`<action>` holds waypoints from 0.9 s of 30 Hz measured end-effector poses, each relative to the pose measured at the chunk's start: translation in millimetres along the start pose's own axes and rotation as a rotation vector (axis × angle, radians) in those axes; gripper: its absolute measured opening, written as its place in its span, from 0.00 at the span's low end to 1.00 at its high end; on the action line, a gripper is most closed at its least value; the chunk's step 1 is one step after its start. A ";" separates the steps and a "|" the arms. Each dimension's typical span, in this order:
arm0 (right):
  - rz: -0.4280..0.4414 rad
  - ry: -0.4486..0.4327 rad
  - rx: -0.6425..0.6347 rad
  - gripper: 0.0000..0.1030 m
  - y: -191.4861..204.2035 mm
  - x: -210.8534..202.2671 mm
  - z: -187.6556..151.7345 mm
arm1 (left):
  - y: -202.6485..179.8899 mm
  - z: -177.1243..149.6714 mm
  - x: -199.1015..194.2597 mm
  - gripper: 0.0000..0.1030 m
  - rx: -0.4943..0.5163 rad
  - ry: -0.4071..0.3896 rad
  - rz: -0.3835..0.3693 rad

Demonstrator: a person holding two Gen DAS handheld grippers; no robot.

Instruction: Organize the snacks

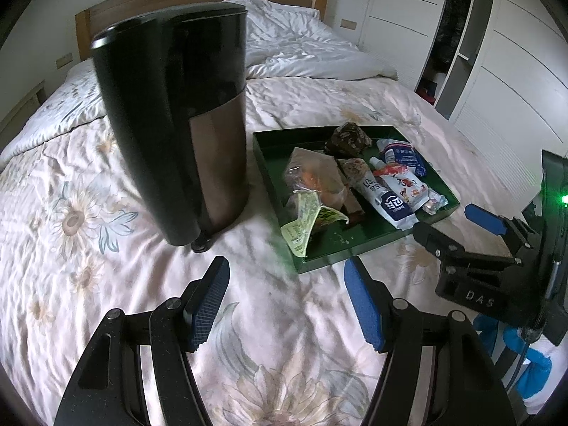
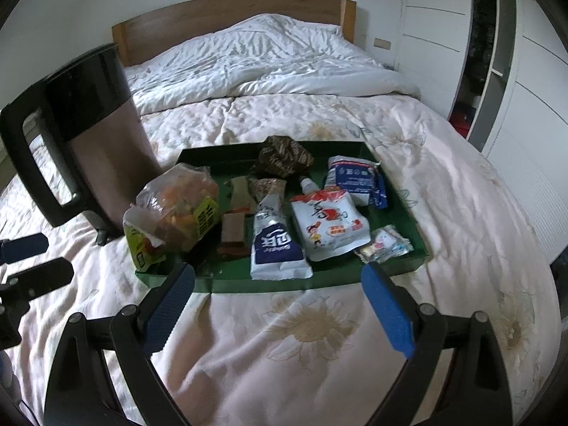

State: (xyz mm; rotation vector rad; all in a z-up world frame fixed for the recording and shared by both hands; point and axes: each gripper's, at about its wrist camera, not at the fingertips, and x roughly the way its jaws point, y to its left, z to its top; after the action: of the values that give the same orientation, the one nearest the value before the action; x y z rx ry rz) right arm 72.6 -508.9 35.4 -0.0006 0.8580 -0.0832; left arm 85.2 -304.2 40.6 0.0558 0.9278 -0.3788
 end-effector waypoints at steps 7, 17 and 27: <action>-0.007 0.015 -0.078 1.00 14.9 2.4 -8.8 | 7.1 -6.2 -0.4 0.60 0.005 0.007 0.029; -0.023 0.064 -0.189 1.00 28.7 7.3 -17.4 | 13.0 -13.0 -5.9 0.60 0.021 0.011 0.042; -0.007 0.098 -0.218 1.00 35.5 8.1 -27.7 | 20.5 -19.2 -6.4 0.60 0.014 0.025 0.049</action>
State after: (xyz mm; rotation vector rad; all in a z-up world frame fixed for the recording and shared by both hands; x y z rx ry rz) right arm 59.5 -473.2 10.0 -0.2050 0.9616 0.0038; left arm 74.0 -279.2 31.7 0.0966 0.9467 -0.3401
